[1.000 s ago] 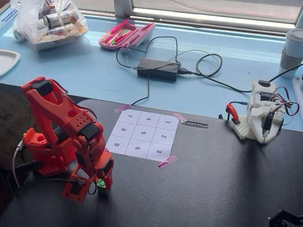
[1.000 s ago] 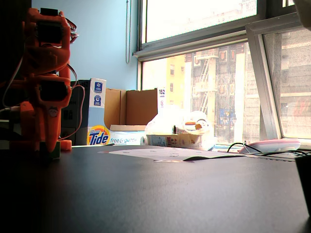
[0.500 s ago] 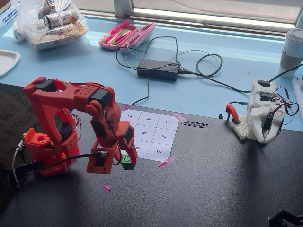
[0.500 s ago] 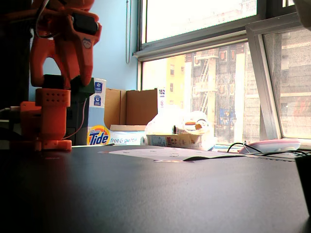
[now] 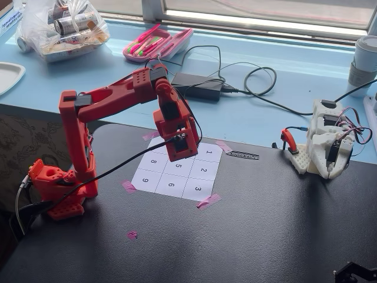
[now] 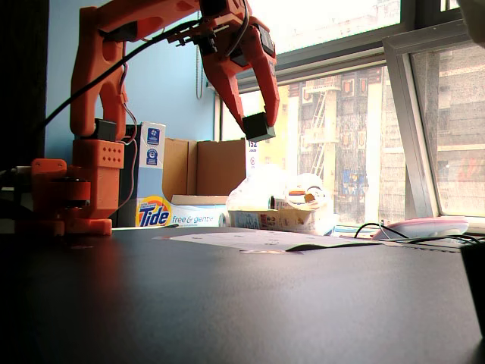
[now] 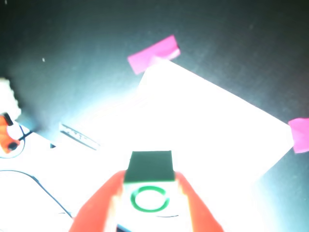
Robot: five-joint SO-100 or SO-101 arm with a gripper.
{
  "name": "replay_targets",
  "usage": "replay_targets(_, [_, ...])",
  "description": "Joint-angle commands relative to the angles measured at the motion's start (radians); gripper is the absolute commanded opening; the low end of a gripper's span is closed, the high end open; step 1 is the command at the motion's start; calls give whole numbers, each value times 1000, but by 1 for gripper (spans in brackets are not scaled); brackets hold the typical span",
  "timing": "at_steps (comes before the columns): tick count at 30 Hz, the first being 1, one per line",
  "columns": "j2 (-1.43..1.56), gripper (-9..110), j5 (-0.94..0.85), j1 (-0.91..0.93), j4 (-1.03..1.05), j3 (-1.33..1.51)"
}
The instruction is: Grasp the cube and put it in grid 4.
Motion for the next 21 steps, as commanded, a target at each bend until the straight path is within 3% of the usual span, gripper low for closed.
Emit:
replay_targets(1, [-63,0,12,-97,15,-124])
replay_targets(9, [-219,0,49,-275,-26,-198])
replay_targets(21, [-434,0,83,-380,-94,-204])
